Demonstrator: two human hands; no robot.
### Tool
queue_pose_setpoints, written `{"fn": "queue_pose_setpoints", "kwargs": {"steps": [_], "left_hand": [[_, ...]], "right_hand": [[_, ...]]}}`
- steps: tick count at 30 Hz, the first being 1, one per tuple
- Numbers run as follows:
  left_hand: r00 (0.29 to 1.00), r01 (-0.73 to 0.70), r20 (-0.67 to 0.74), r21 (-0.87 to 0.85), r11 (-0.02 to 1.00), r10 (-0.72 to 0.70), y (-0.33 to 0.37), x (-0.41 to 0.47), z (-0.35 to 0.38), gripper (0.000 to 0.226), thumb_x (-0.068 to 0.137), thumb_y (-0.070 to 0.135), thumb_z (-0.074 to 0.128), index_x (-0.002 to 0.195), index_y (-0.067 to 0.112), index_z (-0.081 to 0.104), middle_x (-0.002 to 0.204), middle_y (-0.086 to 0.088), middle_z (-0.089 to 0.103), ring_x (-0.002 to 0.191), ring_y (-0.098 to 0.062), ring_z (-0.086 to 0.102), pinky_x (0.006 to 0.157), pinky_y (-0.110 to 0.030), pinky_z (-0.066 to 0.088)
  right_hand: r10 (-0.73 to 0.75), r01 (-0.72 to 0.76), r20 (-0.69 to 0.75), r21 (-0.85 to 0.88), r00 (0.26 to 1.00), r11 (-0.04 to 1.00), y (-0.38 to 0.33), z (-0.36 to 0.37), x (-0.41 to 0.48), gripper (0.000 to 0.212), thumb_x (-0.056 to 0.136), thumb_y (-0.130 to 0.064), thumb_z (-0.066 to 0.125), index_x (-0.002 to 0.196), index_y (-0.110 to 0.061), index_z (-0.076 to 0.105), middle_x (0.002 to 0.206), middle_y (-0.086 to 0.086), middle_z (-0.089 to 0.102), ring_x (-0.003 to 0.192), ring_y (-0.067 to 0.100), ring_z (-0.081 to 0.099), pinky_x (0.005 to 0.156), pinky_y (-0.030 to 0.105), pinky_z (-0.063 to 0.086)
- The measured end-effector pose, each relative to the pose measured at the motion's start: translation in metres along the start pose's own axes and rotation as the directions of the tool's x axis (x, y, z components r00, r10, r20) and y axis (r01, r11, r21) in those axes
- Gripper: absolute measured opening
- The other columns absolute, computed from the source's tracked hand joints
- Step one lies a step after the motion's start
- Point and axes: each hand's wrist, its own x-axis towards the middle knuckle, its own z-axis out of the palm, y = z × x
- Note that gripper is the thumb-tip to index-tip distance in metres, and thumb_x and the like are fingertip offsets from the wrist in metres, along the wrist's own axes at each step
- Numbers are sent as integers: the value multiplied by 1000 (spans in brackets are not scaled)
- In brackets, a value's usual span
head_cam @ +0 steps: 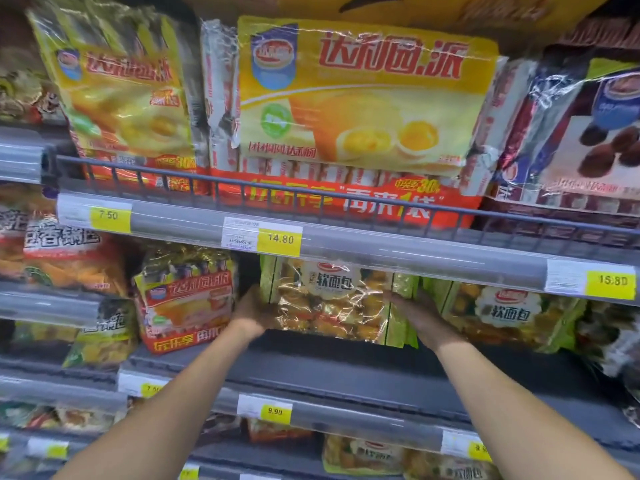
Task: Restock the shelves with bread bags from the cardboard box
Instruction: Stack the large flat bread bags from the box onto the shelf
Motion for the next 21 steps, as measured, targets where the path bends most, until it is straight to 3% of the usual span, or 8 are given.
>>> {"fn": "queue_pose_setpoints", "kwargs": {"steps": [2, 7, 10, 12, 14, 15, 17, 21], "left_hand": [[1000, -17, 27, 148, 989, 13, -1, -3, 2, 31, 84, 15, 78, 112, 17, 64, 107, -1, 72, 99, -21, 68, 83, -31, 55], [985, -170, 32, 145, 975, 167, -1, -30, -3, 39, 86, 8, 76, 122, 12, 62, 122, -11, 69, 114, -29, 65, 97, -35, 52], [958, -275, -12, 257, 927, 287, -11, -49, -5, 67, 84, 12, 78, 144, 9, 47, 144, -10, 50, 132, -30, 50, 106, -39, 45], [936, -292, -61, 410, 864, 346, -19, -55, -5, 73, 78, 7, 79, 144, 6, 47, 144, -20, 47, 130, -40, 49, 102, -47, 49], [928, -325, 5, 503, 801, 374, -17, -58, -5, 48, 77, 5, 75, 123, 12, 62, 123, -17, 61, 109, -41, 62, 83, -42, 54], [933, -340, 74, 512, 789, 353, -14, -56, -5, 33, 82, 7, 71, 113, 16, 66, 115, -12, 67, 103, -38, 66, 79, -38, 53], [944, -331, 196, 534, 778, 266, -7, -51, -3, 17, 93, 19, 64, 109, 22, 69, 115, -6, 72, 106, -31, 68, 83, -32, 50], [948, -302, 269, 581, 756, 172, -2, -38, 2, 25, 102, 29, 51, 117, 24, 70, 126, -5, 70, 114, -28, 66, 89, -28, 49]], "right_hand": [[-6, 2, -63, -70, 998, 998, 6, 3, 6, 101, 89, -43, 74, 161, -10, 11, 168, 10, 19, 152, 31, 26, 117, 40, 30], [-115, 92, -38, -382, 993, 920, 16, -3, 2, 95, 93, -45, 68, 161, -8, 14, 167, 10, 21, 152, 30, 26, 118, 39, 29], [-234, 170, -42, -564, 971, 808, 26, -11, -12, 94, 90, -42, 73, 161, -12, 18, 167, 7, 23, 151, 29, 27, 119, 42, 28], [-399, 263, -58, -662, 915, 701, 38, -14, -19, 79, 87, -34, 77, 152, -13, 38, 156, 11, 39, 142, 30, 39, 114, 40, 36], [-474, 344, 15, -708, 880, 616, 43, -9, -23, 39, 87, -30, 75, 122, -20, 62, 126, 6, 60, 119, 28, 57, 96, 33, 46], [-421, 345, 78, -715, 904, 608, 42, -4, -25, 21, 88, -34, 72, 105, -24, 66, 110, -1, 65, 106, 25, 63, 87, 31, 49], [-229, 316, 221, -737, 948, 597, 38, 9, -27, 22, 92, -49, 60, 88, -29, 66, 93, -8, 70, 90, 18, 66, 82, 32, 53], [-161, 319, 275, -804, 948, 503, 39, 23, -24, 25, 99, -48, 52, 94, -30, 69, 96, -9, 70, 87, 13, 64, 80, 32, 54]]}}
